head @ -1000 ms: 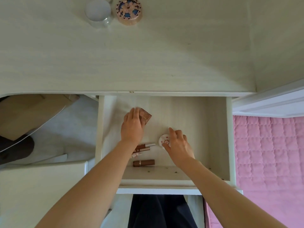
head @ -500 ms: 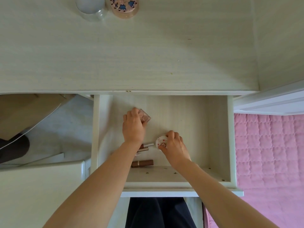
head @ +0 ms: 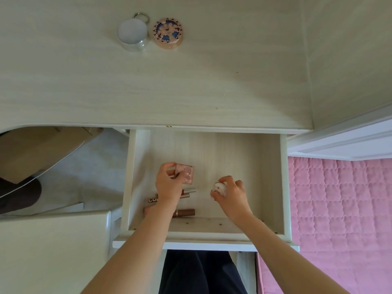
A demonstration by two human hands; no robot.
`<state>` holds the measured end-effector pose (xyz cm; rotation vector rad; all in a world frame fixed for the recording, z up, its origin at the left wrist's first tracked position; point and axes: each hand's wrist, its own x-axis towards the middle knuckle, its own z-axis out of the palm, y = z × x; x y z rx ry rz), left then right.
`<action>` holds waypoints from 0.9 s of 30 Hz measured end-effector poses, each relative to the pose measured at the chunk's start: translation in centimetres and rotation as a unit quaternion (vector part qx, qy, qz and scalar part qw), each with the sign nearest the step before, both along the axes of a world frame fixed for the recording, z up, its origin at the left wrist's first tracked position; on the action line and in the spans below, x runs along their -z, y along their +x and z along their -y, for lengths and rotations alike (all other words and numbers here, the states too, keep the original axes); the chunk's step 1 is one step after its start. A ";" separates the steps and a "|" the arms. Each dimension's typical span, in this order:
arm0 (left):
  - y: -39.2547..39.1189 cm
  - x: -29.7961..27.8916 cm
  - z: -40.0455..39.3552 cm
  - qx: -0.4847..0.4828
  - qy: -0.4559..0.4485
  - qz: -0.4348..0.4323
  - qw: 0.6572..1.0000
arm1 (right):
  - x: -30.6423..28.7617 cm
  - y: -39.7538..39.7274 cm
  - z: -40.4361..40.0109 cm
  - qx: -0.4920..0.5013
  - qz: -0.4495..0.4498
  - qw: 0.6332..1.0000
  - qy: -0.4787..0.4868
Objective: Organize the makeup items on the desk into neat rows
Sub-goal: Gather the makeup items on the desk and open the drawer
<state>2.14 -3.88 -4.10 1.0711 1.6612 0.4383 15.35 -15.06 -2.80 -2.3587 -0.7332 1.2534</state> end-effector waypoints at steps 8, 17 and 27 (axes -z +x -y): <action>-0.5 -6.7 2.5 -0.068 -0.029 0.106 0.992 | -5.7 0.2 0.1 0.072 -0.045 0.994 0.072; -1.4 -12.6 2.5 -0.116 0.011 0.148 0.982 | -12.1 0.3 -2.5 0.093 -0.088 0.979 0.160; -1.4 -14.7 -5.4 -0.127 0.044 0.172 0.976 | -15.1 1.1 -10.6 0.124 -0.087 0.967 0.203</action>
